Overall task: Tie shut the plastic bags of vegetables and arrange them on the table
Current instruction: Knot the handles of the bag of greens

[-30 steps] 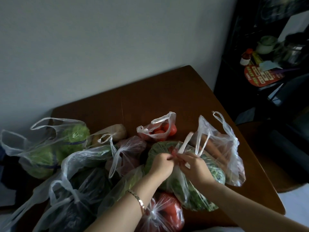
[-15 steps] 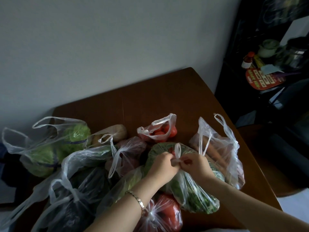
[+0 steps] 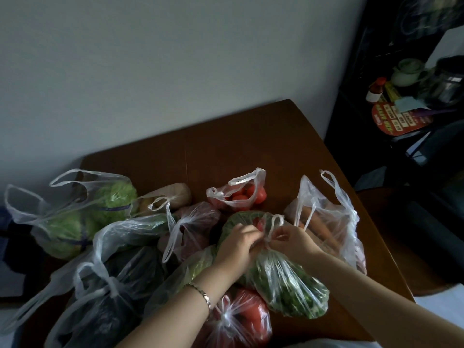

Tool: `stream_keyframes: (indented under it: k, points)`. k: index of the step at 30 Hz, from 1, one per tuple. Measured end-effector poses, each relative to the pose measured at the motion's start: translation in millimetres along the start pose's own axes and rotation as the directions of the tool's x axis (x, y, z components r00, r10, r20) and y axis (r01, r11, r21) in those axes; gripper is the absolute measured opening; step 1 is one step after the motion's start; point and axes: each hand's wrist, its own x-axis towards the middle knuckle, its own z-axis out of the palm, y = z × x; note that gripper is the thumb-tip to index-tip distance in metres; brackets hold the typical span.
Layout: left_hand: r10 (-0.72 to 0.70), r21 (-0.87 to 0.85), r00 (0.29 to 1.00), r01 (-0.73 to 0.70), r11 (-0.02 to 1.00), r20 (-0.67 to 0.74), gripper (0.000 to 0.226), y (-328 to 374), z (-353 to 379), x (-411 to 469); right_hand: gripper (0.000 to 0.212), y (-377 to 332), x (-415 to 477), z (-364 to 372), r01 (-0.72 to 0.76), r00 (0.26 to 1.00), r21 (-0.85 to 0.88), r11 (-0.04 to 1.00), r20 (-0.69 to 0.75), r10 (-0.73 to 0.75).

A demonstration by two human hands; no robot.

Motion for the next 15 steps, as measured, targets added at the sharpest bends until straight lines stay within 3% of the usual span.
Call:
stream_keyframes:
  k: [5,8,12,15]
  points:
    - [-0.023,-0.091,0.999,0.02,0.996,-0.035,0.022,0,8,1,0.016,2,-2,-16,-0.013,0.984,0.083,0.996,0.181,-0.003]
    - [-0.134,-0.254,0.99,0.14,0.957,0.04,0.02,-2,15,5,0.019,4,-9,-15,0.109,0.985,0.016,0.994,0.136,-0.11]
    - [-0.351,-0.535,0.907,0.421,0.732,0.234,0.018,7,12,10,0.038,3,-16,-7,0.356,0.934,-0.29,0.888,0.09,-0.345]
    - [-0.424,-0.629,0.839,0.539,0.56,0.341,0.025,7,13,13,0.042,6,-17,-3,0.42,0.9,-0.43,0.799,0.086,-0.427]
